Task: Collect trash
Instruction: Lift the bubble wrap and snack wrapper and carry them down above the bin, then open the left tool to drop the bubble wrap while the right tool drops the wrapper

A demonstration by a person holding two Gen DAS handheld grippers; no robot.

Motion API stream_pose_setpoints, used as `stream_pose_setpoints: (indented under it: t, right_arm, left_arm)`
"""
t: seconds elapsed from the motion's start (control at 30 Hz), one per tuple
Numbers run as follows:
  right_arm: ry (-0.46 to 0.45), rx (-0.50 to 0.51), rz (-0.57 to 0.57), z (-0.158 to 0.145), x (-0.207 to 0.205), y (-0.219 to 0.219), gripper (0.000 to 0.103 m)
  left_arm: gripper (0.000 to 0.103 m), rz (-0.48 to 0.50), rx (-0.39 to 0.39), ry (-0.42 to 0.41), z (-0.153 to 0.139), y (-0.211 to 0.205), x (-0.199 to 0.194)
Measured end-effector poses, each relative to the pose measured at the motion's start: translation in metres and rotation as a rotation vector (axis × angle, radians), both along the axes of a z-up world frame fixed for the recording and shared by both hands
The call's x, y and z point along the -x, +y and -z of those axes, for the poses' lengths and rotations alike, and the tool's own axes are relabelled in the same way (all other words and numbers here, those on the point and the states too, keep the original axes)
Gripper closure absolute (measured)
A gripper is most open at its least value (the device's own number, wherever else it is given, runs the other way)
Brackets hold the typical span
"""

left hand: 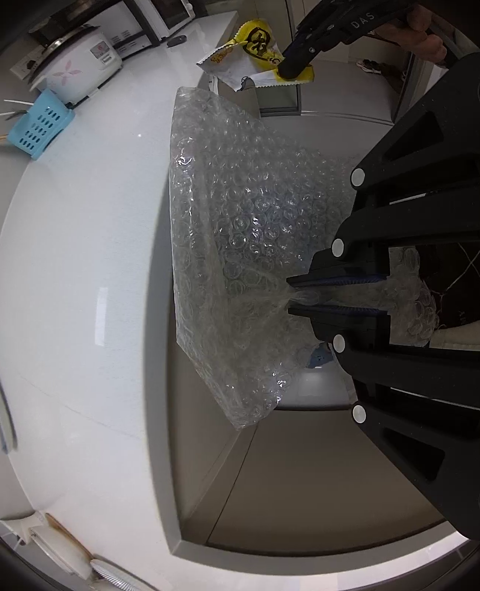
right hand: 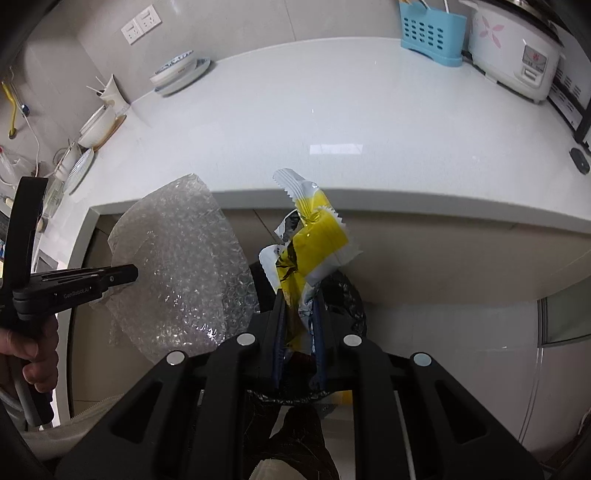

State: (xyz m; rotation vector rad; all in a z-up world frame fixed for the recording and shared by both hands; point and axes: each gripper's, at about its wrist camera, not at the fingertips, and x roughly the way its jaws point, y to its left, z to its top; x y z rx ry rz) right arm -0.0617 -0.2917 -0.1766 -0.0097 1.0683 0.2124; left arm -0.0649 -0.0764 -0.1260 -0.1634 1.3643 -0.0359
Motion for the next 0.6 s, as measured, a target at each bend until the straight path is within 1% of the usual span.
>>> stream_pose_setpoints:
  t: [0.03, 0.13, 0.3, 0.37, 0.6]
  right_arm:
    - [0.010, 0.012, 0.003, 0.006, 0.001, 0.000, 0.090]
    - [0.038, 0.006, 0.009, 0.022, 0.003, -0.002, 0.090]
    - [0.064, 0.015, 0.005, 0.047, 0.005, 0.000, 0.090]
    - [0.075, 0.017, 0.001, 0.057, 0.006, 0.000, 0.090]
    - [0.112, 0.044, 0.007, 0.089, 0.001, -0.001, 0.090]
  left_arm:
    - [0.095, 0.001, -0.001, 0.005, 0.005, -0.001, 0.001]
    - [0.095, 0.001, -0.007, 0.015, 0.019, -0.007, 0.000]
    - [0.095, -0.013, 0.030, 0.033, 0.050, -0.012, -0.005]
    - [0.095, -0.016, 0.013, 0.054, 0.065, -0.014, -0.009]
    - [0.095, 0.004, -0.026, 0.068, 0.104, -0.031, -0.020]
